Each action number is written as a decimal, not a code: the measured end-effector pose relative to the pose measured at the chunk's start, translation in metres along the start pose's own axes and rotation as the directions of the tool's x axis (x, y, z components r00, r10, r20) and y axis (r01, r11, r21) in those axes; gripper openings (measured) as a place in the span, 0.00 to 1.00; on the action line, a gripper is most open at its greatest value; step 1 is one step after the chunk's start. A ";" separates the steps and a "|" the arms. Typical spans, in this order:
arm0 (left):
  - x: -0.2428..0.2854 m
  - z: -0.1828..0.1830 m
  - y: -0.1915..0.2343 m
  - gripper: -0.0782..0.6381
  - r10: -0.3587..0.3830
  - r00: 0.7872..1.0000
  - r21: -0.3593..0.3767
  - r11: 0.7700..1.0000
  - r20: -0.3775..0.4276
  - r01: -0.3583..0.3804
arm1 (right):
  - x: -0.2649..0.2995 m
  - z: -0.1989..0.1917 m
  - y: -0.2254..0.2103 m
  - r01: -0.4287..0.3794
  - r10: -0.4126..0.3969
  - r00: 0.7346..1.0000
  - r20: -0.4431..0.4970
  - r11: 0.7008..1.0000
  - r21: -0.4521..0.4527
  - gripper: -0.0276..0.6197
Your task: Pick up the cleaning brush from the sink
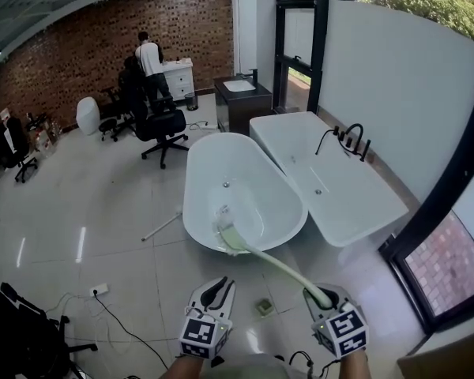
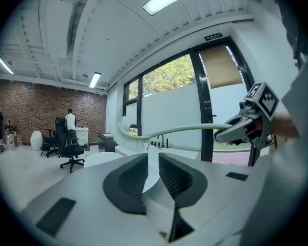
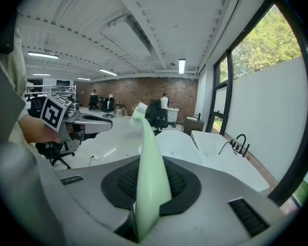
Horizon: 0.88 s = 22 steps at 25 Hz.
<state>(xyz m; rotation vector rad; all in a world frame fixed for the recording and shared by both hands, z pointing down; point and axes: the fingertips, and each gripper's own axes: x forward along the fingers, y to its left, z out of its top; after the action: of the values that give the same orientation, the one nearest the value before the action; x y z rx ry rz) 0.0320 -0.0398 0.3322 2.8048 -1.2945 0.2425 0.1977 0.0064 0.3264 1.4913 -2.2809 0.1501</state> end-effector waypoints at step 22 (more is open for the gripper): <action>-0.010 -0.011 -0.012 0.20 0.030 1.000 -0.011 0.999 -0.010 -0.030 | -0.014 0.002 0.005 0.001 -0.001 0.997 0.073 1.000 -0.005 0.08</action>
<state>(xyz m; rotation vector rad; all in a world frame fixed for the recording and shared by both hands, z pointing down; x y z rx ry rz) 0.0333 -0.0236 0.3420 2.7733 -1.3319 0.2495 0.1972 0.0196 0.3201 1.5191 -2.3358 0.0903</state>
